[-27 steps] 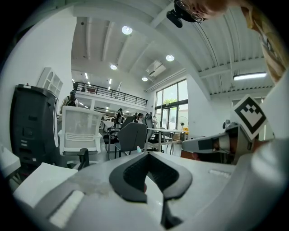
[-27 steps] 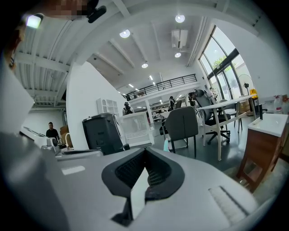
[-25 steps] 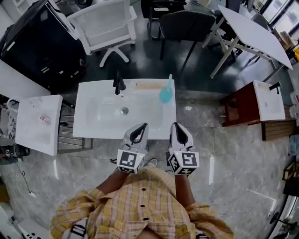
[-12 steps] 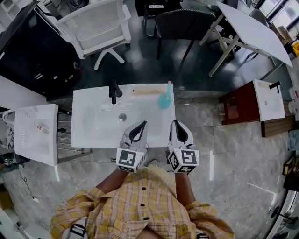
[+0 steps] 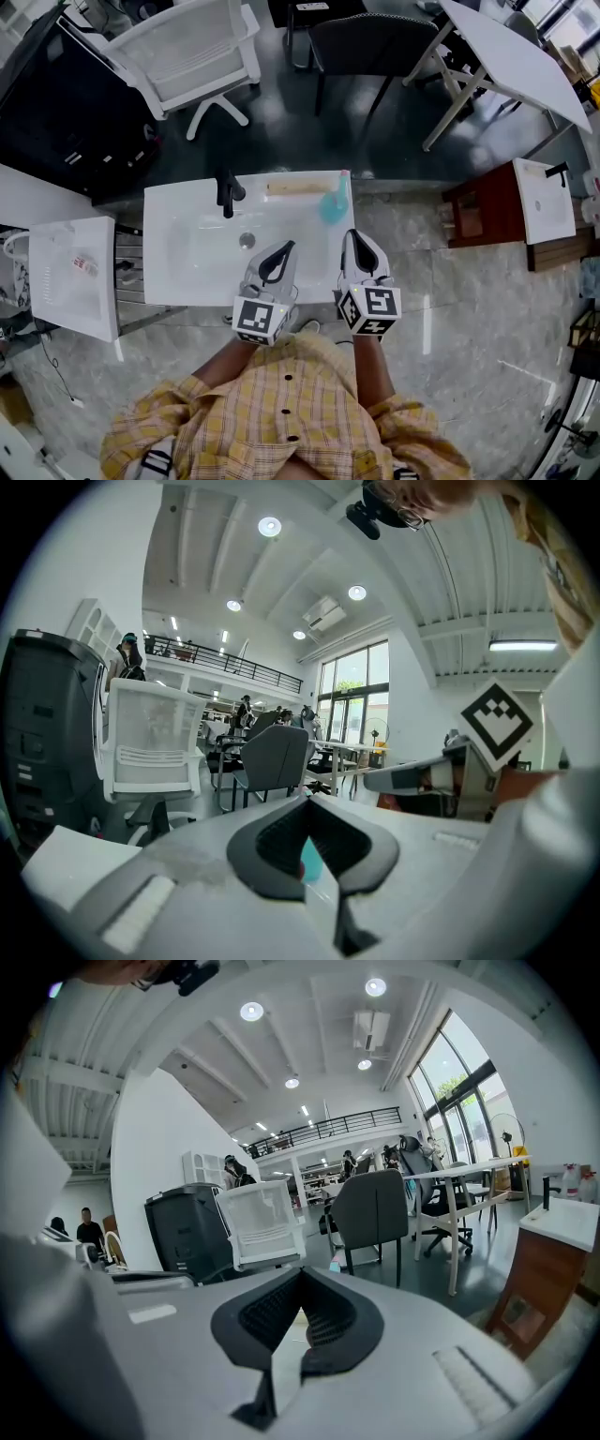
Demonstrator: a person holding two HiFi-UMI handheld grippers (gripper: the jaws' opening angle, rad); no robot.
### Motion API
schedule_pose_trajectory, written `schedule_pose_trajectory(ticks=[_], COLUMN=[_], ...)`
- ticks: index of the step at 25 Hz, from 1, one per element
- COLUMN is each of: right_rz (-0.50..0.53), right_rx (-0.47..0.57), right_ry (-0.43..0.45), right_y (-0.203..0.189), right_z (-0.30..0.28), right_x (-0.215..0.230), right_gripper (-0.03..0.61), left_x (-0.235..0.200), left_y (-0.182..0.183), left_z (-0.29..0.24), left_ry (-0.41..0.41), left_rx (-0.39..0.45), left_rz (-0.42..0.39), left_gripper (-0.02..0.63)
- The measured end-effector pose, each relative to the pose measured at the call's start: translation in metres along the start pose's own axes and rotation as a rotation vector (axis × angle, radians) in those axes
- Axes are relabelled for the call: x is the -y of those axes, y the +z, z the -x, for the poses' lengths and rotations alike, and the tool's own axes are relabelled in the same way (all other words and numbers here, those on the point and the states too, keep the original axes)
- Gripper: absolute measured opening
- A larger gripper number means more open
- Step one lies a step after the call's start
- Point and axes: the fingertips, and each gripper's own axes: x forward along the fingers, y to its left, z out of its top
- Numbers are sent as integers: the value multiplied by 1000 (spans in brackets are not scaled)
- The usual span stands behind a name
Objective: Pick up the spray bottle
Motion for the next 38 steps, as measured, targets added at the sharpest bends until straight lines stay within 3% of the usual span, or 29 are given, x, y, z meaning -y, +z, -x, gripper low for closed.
schedule_pose_trajectory(ticks=[7,25,38], right_rz=[-5,23,45], right_rx=[-35,-118,-149], right_ry=[-9,-54,-107], right_y=[-3,-16,-20], right_z=[-28,-87,-115], right_x=[9,22,32], right_gripper=[3,101,109], left_x=[-14,-40,-49], left_y=[-7,-21,-26], left_z=[-10,-24,-26], left_ry=[12,11,10], left_rx=[-19,-59,-76], left_rz=[14,39,45], left_gripper=[0,0,-1])
